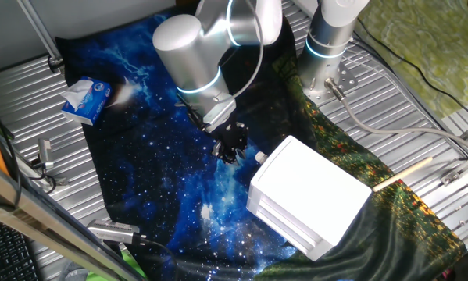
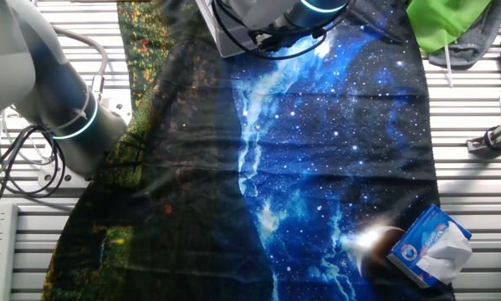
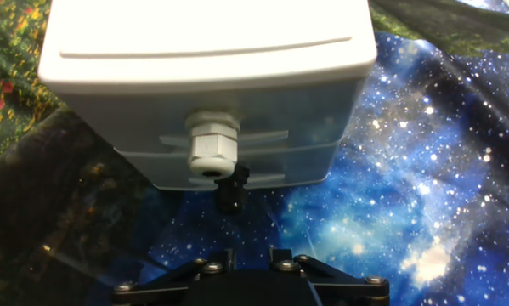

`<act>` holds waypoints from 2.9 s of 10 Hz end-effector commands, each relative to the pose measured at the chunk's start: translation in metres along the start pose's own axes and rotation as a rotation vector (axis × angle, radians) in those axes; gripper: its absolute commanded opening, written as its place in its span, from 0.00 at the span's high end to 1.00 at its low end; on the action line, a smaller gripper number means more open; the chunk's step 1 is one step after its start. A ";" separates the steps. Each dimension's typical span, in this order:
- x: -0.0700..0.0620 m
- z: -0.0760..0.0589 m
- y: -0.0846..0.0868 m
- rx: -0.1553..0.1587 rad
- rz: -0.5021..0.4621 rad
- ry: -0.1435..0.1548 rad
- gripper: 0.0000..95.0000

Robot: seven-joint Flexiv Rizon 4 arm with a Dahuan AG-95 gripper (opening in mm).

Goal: Grasp the handle and open the drawer

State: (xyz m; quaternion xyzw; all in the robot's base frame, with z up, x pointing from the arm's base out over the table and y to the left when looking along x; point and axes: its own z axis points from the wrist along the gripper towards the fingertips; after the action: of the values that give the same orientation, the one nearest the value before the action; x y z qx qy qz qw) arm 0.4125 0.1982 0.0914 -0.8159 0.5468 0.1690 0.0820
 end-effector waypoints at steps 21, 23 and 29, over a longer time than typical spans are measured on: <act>-0.017 0.023 0.010 -0.015 -0.041 -0.038 0.60; -0.020 0.027 0.011 -0.012 -0.040 -0.039 0.60; -0.027 0.035 0.012 -0.005 -0.039 -0.034 0.60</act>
State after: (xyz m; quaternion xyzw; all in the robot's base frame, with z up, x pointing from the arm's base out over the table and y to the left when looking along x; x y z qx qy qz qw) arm 0.3863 0.2288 0.0678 -0.8237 0.5291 0.1815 0.0924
